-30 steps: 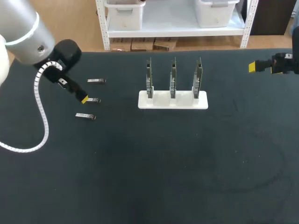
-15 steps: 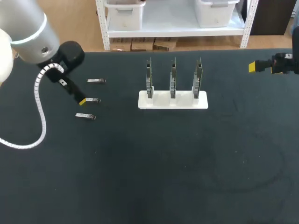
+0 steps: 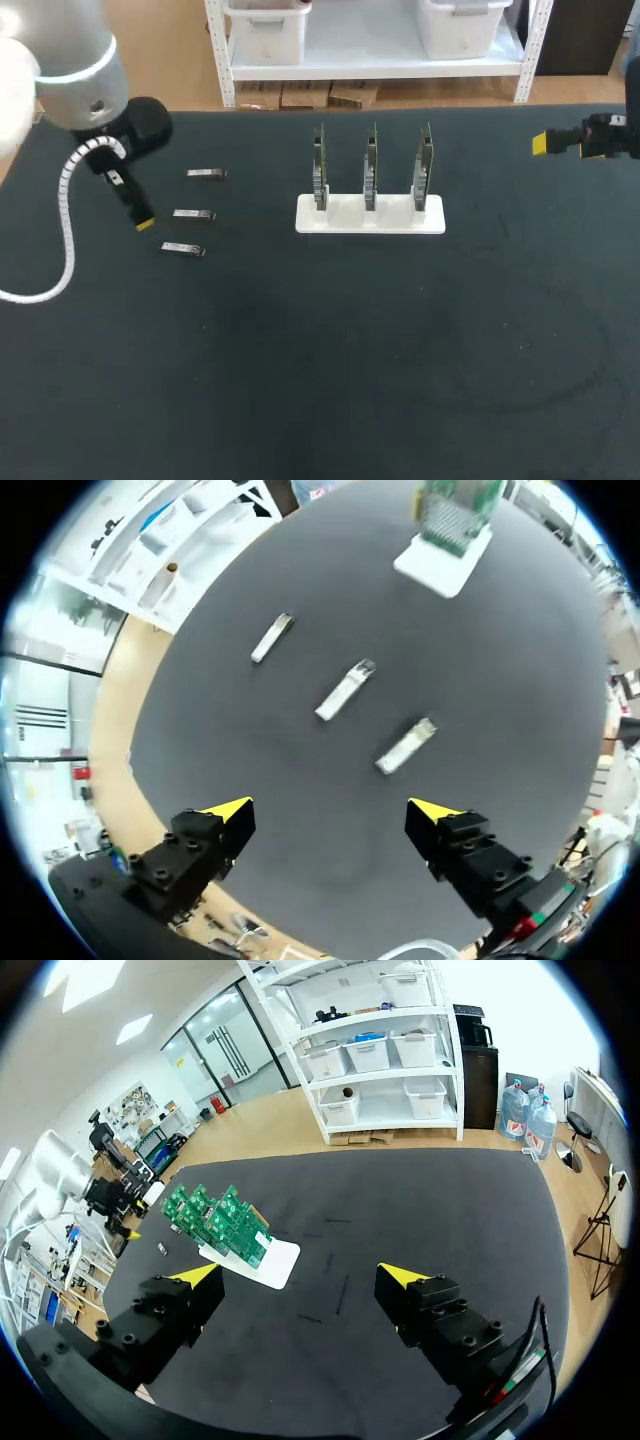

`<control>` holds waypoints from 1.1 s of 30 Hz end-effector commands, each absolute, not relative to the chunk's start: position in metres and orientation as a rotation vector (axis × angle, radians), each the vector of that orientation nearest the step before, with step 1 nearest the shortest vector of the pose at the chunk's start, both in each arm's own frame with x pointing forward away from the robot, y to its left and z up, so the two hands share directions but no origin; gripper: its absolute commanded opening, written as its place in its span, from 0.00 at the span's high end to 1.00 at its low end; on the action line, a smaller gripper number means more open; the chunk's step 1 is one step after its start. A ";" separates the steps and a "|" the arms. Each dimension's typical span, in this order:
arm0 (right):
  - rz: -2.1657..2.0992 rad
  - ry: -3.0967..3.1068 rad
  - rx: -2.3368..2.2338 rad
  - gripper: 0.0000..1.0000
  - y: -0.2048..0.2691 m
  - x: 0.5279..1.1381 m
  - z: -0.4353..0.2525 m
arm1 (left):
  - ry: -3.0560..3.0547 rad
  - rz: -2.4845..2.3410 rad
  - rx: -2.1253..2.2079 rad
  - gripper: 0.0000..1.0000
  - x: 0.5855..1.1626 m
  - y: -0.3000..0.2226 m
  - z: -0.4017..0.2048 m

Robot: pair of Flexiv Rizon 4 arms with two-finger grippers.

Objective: Pick up the optical module with the left hand, and insert it into the network port with the right hand.

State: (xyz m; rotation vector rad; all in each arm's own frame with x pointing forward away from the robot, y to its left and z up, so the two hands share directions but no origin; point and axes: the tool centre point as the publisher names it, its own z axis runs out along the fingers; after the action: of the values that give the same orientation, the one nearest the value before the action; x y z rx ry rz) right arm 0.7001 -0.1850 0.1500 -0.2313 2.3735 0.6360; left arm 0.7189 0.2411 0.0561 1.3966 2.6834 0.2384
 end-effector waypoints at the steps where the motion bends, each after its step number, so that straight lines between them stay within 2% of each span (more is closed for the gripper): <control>1: 0.636 2.374 -0.231 0.00 -0.185 0.700 0.150 | 2.779 0.386 1.416 0.00 0.726 0.233 0.039; 12: 0.636 2.374 -0.231 0.00 -0.185 0.700 0.150 | 2.614 -0.040 1.567 0.00 0.708 0.227 0.053; 16: 0.636 2.374 -0.231 0.00 -0.185 0.700 0.150 | 2.515 -0.363 1.647 0.00 0.706 0.230 0.055; 23: 0.636 2.374 -0.231 0.00 -0.185 0.700 0.150 | 2.453 -0.394 1.683 0.00 0.704 0.228 0.057; 33: 0.636 2.374 -0.231 0.00 -0.185 0.700 0.150 | 2.334 -0.115 1.955 0.00 0.697 0.205 0.049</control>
State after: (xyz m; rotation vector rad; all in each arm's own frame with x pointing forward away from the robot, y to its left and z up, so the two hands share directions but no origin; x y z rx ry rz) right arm 0.7001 -0.1850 0.1500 -0.2314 2.3735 0.6360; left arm 0.7007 0.2149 0.0471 1.9327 2.3132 -0.2161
